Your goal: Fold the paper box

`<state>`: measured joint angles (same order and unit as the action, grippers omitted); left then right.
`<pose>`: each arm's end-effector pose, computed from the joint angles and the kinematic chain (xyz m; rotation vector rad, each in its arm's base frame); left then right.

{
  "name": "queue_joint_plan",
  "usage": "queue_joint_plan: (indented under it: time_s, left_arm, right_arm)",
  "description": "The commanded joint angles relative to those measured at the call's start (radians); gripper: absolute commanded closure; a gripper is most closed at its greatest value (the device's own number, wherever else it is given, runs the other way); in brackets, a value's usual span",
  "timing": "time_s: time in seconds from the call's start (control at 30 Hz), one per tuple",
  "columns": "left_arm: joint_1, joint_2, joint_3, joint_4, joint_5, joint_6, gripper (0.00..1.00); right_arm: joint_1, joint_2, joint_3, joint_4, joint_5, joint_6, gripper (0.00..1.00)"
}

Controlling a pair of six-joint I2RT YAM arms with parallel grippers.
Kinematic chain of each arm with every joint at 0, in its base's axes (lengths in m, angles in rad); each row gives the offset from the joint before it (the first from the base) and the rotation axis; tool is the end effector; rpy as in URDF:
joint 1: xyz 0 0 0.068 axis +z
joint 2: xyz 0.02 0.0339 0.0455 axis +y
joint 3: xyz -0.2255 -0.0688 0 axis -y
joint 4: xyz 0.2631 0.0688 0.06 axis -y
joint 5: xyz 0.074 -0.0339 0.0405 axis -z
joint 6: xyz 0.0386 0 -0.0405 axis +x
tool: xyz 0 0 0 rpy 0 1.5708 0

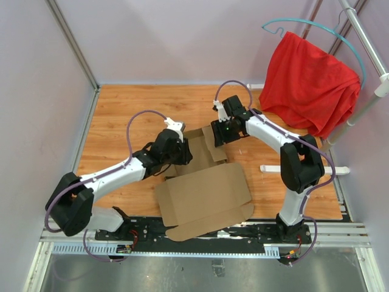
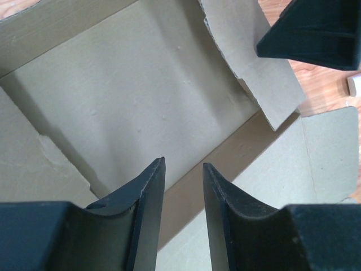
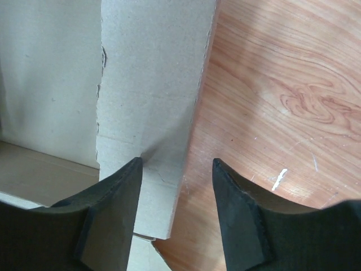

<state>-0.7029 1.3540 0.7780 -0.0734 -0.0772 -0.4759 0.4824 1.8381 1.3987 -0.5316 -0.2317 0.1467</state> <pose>0.2418 -0.2010 0.1727 0.2145 2.2668 -0.5550 0.3557 0.1963 0.1813 -0.5247 2.5386 0.5345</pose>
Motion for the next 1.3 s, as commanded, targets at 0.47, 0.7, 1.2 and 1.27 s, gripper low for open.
queue_joint_plan:
  time_s: [0.47,0.7,1.2,1.27]
  left_arm:
    - [-0.004,-0.334,-0.126,-0.084,-0.069,-0.066,0.61]
    - [-0.004,-0.339,-0.13,-0.083,-0.059,-0.067,0.61]
    - [-0.004,-0.416,-0.126,-0.146,-0.089,-0.06,0.61]
    - [-0.004,-0.422,-0.116,-0.164,-0.094,-0.058,0.61]
  right_arm:
    - [0.029,0.097,0.053,-0.049,0.002,-0.025,0.58]
    - [0.067,0.11,0.082,-0.105,0.076,-0.03,0.68]
    - [0.147,0.238,0.179,-0.224,0.449,-0.02,0.88]
    - [0.157,0.242,0.184,-0.225,0.505,-0.016,0.89]
